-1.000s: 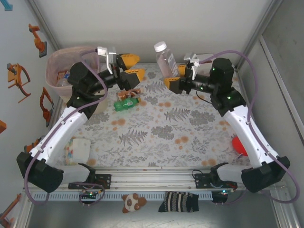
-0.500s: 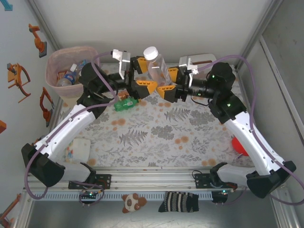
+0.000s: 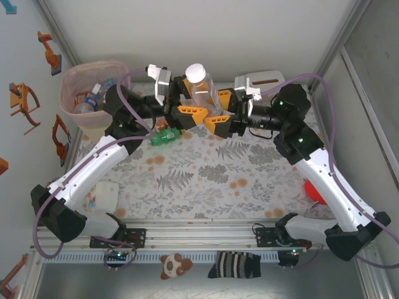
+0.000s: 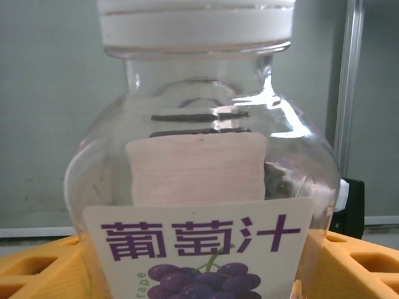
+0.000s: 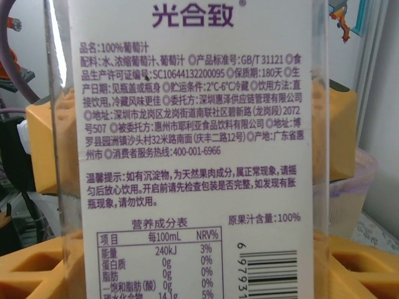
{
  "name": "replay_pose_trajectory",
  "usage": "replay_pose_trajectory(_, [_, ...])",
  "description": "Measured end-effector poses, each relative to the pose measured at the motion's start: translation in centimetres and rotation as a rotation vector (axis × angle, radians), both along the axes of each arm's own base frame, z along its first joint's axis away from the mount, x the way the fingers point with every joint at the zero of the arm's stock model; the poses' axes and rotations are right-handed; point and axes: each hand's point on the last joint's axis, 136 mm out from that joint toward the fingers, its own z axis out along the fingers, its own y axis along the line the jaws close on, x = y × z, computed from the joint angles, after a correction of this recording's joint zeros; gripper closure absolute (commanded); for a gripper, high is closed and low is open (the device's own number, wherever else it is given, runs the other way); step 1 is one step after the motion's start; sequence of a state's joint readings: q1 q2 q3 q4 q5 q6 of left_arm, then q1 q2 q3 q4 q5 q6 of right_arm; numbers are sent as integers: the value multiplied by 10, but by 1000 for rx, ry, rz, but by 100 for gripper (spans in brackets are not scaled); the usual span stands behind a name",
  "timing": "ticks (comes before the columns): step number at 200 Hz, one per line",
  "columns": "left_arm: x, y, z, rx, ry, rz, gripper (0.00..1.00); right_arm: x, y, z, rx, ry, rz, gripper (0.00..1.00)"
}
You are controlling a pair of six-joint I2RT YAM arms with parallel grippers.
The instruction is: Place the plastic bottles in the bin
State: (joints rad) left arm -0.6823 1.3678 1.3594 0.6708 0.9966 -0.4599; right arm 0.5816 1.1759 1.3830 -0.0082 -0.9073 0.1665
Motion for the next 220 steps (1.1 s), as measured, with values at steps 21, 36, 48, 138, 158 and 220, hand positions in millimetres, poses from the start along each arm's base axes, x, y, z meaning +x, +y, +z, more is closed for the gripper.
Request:
replay_pose_trajectory(21, [-3,0,2,-8,-3,-13,34,-1,0,2,4,-5,2,45])
replay_pose_trajectory(36, [-4,0,3,-11,-4,-19,38,-2,0,3,7,-7,1,45])
replay_pose_trajectory(48, [-4,0,3,-15,-6,-20,39,-2,0,3,9,-10,-1,44])
replay_pose_trajectory(138, [-1,-4,-2,34,11,-13,39,-7,-9,6,1,-25,-60,15])
replay_pose_trajectory(158, [1,-4,-4,68,18,7,39,-7,-16,7,-5,-29,-102,15])
replay_pose_trajectory(220, [71,44,-3,175,113,421,41,-9,-32,0,-54,-43,-205,15])
